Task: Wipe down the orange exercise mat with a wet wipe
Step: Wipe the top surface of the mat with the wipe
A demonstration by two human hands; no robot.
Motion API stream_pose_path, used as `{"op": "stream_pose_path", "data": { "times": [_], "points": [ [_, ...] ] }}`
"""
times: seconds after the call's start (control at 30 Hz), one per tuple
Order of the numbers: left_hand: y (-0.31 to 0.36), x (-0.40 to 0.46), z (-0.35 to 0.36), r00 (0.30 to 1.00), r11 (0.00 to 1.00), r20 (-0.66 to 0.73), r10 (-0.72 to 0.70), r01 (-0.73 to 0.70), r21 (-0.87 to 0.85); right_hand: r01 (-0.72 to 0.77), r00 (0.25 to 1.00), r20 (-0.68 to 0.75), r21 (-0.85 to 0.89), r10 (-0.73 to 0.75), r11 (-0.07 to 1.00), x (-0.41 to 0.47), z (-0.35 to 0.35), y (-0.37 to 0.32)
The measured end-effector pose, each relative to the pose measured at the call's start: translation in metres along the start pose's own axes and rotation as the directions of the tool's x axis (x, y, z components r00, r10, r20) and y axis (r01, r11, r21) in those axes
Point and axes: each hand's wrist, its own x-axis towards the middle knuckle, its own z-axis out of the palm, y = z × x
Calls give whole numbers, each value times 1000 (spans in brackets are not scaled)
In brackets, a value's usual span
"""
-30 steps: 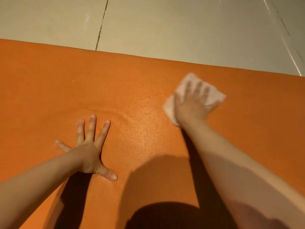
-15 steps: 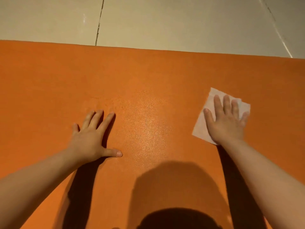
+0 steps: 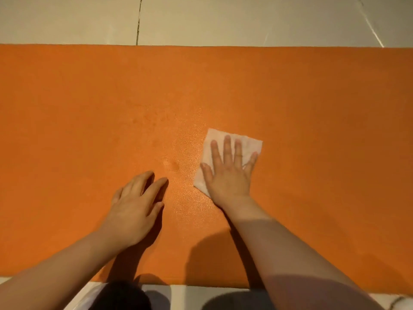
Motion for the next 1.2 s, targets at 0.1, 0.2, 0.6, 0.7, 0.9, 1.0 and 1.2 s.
{"op": "stream_pose_path", "data": {
  "times": [0.1,0.2,0.6,0.7,0.9,1.0,1.2],
  "points": [
    [-4,-15,2,998,998,-22,-62,62,4,272,961,65,-56,-269,961,-34,17,-35],
    [-5,-28,9,996,996,11,-93,92,12,413,911,52,-96,-410,905,-58,30,-28],
    [31,-48,29,979,973,-100,-179,161,-168,-265,938,205,-96,279,959,-117,-19,142],
    [54,-53,40,976,953,-180,-123,65,-297,-254,938,217,-101,270,962,-128,-10,121],
    [91,-55,46,968,950,-214,129,-182,-253,511,852,256,-219,-456,832,-152,22,75],
    [95,-56,45,976,950,-204,80,-137,-281,642,763,300,-253,-572,724,-154,1,86],
    [110,-70,60,948,926,-53,315,-319,-200,634,772,258,-358,-580,685,-164,-65,125]
  ]
}}
